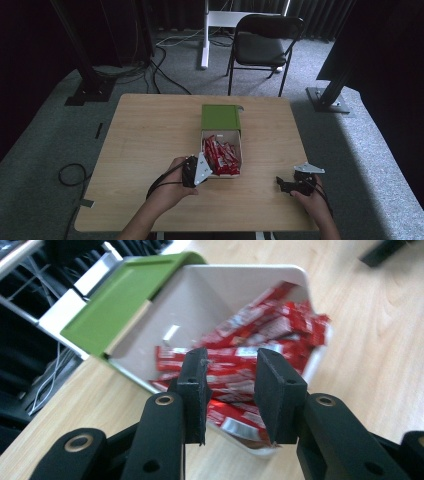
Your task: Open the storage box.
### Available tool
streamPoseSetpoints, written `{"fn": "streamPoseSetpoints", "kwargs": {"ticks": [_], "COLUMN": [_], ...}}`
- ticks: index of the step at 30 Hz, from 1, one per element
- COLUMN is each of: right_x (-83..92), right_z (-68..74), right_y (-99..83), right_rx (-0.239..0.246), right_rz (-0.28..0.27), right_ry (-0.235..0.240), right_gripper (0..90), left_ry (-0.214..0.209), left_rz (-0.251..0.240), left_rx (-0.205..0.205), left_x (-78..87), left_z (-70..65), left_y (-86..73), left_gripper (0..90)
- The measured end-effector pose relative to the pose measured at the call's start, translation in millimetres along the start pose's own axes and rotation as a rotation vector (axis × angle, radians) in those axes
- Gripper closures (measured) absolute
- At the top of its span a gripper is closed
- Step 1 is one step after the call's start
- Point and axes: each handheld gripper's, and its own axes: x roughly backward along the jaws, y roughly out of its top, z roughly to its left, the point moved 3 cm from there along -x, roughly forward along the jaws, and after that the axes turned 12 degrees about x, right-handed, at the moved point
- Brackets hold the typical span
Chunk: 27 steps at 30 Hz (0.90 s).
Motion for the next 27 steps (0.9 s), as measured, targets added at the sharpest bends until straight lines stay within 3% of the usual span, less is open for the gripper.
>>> {"fn": "streamPoseSetpoints", "kwargs": {"ticks": [7, 11, 16, 22, 23, 27], "right_x": [0.0, 0.0, 0.0, 0.0, 0.0, 0.0], "right_z": [0.0, 0.0, 0.0, 0.0, 0.0, 0.0], "right_y": [0.0, 0.0, 0.0, 0.0, 0.0, 0.0], "right_rx": [0.000, 0.000, 0.000, 0.000, 0.000, 0.000], "right_rz": [0.000, 0.000, 0.000, 0.000, 0.000, 0.000], "right_ry": [0.000, 0.000, 0.000, 0.000, 0.000, 0.000], "right_gripper": [11.7, 11.7, 11.7, 11.7, 11.7, 11.7], "left_ry": [0.019, 0.045, 0.066, 0.118, 0.118, 0.136], "left_rz": [-0.023, -0.013, -0.012, -0.003, -0.003, 0.006], "left_rx": [0.057, 0.094, 0.187, 0.275, 0.275, 0.351], "left_x": [9.2, 16.1, 22.5, 31.7, 31.7, 36.3], "left_z": [17.4, 31.8, 48.5, 69.2, 69.2, 81.0], "left_y": [-4.3, -16.4, -33.2, -53.5, -53.5, -69.9], "left_gripper": [67.4, 62.2, 62.2, 62.1, 62.1, 62.0]}}
